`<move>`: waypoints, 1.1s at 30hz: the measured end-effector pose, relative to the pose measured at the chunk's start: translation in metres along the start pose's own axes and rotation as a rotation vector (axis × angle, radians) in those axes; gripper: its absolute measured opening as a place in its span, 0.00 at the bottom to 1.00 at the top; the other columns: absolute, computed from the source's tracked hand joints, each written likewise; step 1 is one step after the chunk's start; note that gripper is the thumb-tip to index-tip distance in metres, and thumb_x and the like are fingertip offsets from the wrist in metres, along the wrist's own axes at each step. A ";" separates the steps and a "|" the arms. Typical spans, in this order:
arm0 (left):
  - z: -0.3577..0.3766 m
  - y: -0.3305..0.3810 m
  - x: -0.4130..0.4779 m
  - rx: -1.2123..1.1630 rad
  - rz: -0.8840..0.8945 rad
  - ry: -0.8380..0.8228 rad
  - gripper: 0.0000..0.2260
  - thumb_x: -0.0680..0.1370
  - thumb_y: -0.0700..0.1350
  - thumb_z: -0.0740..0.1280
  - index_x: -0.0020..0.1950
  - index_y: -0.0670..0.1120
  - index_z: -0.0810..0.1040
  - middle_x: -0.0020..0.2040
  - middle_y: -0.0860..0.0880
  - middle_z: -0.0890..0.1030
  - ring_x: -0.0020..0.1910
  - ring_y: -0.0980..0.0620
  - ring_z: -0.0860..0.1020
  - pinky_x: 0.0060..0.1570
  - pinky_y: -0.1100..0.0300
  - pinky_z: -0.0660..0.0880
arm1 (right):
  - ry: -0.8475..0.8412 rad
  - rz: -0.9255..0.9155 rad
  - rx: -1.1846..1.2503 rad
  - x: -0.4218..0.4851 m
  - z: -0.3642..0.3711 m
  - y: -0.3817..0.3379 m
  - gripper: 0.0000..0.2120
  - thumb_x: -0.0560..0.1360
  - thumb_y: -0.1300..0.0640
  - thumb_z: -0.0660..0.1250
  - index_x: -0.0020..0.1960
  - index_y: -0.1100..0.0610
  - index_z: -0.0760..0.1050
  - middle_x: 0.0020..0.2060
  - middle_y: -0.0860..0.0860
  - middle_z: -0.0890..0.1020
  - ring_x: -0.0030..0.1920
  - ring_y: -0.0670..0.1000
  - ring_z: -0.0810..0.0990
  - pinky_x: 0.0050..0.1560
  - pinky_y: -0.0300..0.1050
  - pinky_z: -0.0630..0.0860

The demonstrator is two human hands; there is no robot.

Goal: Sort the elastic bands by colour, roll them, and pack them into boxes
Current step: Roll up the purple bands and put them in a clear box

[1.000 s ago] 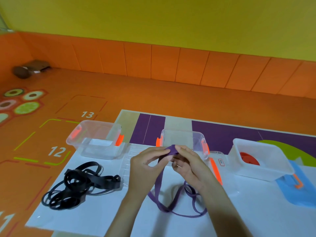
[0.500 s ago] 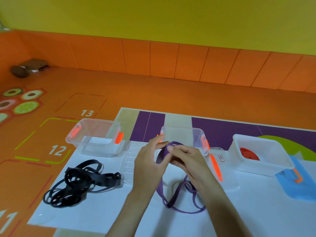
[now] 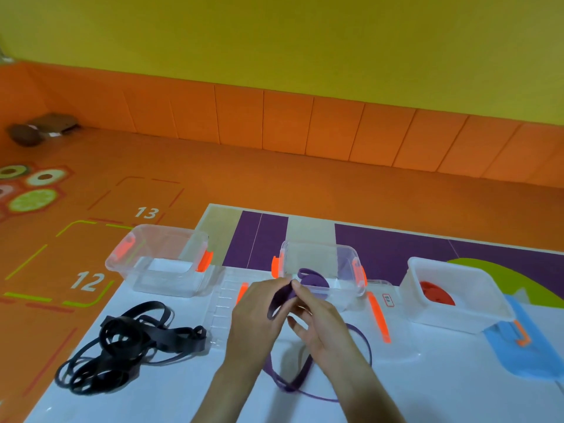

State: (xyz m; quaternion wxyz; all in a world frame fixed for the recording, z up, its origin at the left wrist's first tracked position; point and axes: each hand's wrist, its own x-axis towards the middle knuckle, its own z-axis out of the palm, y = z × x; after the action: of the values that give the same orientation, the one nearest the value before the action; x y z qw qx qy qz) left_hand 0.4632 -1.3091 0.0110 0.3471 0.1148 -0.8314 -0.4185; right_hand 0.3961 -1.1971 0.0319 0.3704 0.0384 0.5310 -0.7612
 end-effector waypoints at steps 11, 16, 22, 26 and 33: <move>0.008 -0.013 -0.001 -0.274 -0.125 0.137 0.11 0.71 0.37 0.83 0.46 0.52 0.88 0.51 0.59 0.87 0.54 0.53 0.86 0.56 0.61 0.80 | 0.108 0.118 0.207 0.003 0.007 0.008 0.13 0.73 0.46 0.79 0.50 0.56 0.89 0.49 0.53 0.89 0.47 0.50 0.89 0.43 0.45 0.83; 0.002 -0.017 -0.003 -0.196 -0.065 0.122 0.10 0.71 0.41 0.82 0.47 0.53 0.89 0.49 0.65 0.87 0.50 0.60 0.86 0.54 0.68 0.79 | 0.139 -0.020 -0.244 0.002 0.001 0.001 0.14 0.81 0.46 0.72 0.47 0.55 0.89 0.45 0.53 0.89 0.47 0.50 0.88 0.53 0.47 0.82; 0.002 -0.012 -0.003 -0.078 -0.076 0.069 0.09 0.76 0.46 0.78 0.53 0.57 0.86 0.51 0.69 0.85 0.52 0.64 0.84 0.54 0.69 0.76 | 0.111 -0.299 -0.476 -0.001 -0.004 -0.007 0.13 0.72 0.49 0.79 0.51 0.54 0.85 0.46 0.53 0.89 0.51 0.53 0.89 0.58 0.52 0.85; 0.006 -0.002 -0.006 -0.080 -0.116 0.065 0.23 0.77 0.44 0.77 0.58 0.73 0.76 0.57 0.69 0.82 0.58 0.63 0.82 0.56 0.70 0.75 | 0.136 -0.314 -0.475 -0.002 -0.006 -0.008 0.16 0.65 0.49 0.82 0.49 0.52 0.86 0.44 0.53 0.89 0.49 0.54 0.89 0.54 0.49 0.85; 0.011 0.002 -0.012 -0.150 -0.054 0.084 0.16 0.77 0.41 0.78 0.60 0.58 0.87 0.58 0.67 0.85 0.58 0.62 0.84 0.64 0.77 0.68 | 0.187 -0.202 -0.082 -0.005 -0.008 -0.003 0.13 0.74 0.60 0.79 0.57 0.61 0.83 0.45 0.61 0.89 0.47 0.57 0.90 0.52 0.47 0.85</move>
State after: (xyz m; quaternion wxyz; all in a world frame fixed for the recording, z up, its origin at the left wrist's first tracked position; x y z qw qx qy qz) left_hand 0.4646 -1.2952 0.0028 0.3777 0.1283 -0.7791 -0.4837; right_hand 0.3951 -1.1875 0.0330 0.2418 0.0402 0.5950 -0.7654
